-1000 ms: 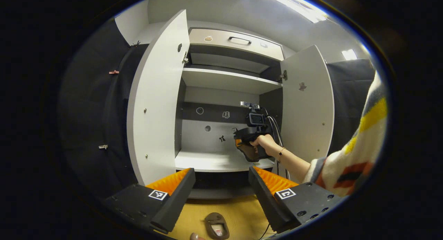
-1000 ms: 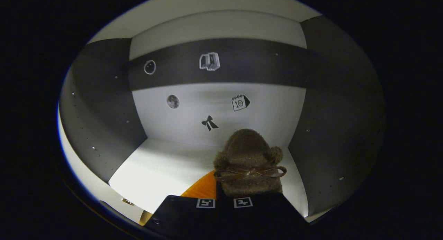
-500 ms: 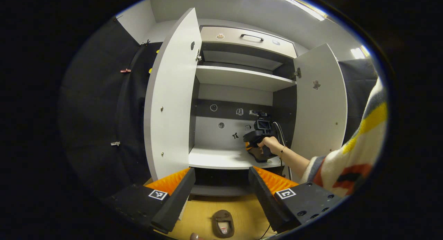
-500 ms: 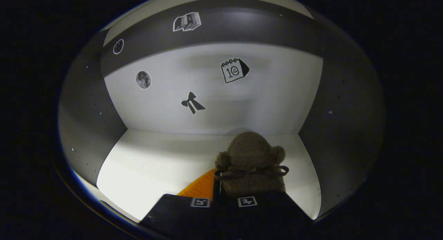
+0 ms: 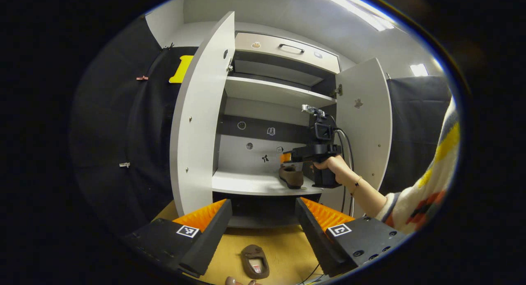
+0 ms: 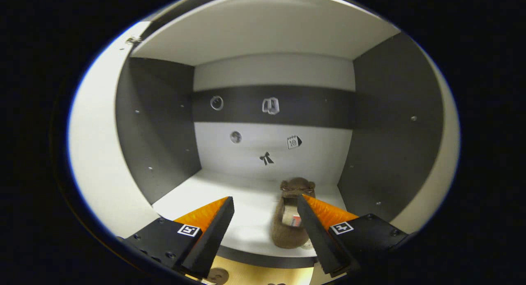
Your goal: Grab one shoe with the right hand and put it into the shoe cabinet, grab the other shoe with the left hand and put it into the shoe cabinet; then close the right door with the right hand and the left door with the left hand.
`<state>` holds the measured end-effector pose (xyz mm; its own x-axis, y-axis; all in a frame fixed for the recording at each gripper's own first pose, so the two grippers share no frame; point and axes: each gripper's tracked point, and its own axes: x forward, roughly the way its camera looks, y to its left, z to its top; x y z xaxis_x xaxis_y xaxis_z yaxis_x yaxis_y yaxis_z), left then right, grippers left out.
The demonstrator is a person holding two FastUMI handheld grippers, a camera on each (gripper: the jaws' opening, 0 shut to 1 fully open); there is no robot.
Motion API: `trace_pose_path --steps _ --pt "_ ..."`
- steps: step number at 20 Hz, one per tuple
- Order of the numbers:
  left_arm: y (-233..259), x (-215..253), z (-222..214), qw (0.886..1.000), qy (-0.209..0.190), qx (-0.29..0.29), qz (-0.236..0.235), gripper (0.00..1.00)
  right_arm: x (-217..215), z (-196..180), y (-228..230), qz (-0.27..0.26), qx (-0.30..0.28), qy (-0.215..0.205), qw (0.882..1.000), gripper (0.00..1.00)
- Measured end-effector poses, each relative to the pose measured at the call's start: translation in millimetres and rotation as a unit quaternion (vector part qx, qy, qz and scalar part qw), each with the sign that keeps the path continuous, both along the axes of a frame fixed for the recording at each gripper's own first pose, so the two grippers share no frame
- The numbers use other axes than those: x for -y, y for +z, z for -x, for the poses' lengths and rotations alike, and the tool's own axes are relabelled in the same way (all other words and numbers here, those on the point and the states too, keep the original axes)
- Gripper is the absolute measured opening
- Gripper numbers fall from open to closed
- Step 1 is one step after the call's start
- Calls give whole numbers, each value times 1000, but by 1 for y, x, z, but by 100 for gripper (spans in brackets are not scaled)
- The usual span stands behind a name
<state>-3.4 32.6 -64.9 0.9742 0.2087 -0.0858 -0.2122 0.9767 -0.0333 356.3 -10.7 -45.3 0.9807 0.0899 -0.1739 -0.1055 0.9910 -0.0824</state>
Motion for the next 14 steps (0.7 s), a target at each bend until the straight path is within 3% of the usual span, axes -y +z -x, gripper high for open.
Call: trace_pose_path --steps 3,8,14 --pt "-17 4 1 999 -35 -4 18 98 -14 58 3 7 44 18 999 98" --pt "-55 -9 -5 997 -66 -21 22 98 -9 144 17 7 146 -15 989 98" --pt "-154 -24 -16 993 -72 -83 46 98 15 196 -3 -10 167 -53 985 98"
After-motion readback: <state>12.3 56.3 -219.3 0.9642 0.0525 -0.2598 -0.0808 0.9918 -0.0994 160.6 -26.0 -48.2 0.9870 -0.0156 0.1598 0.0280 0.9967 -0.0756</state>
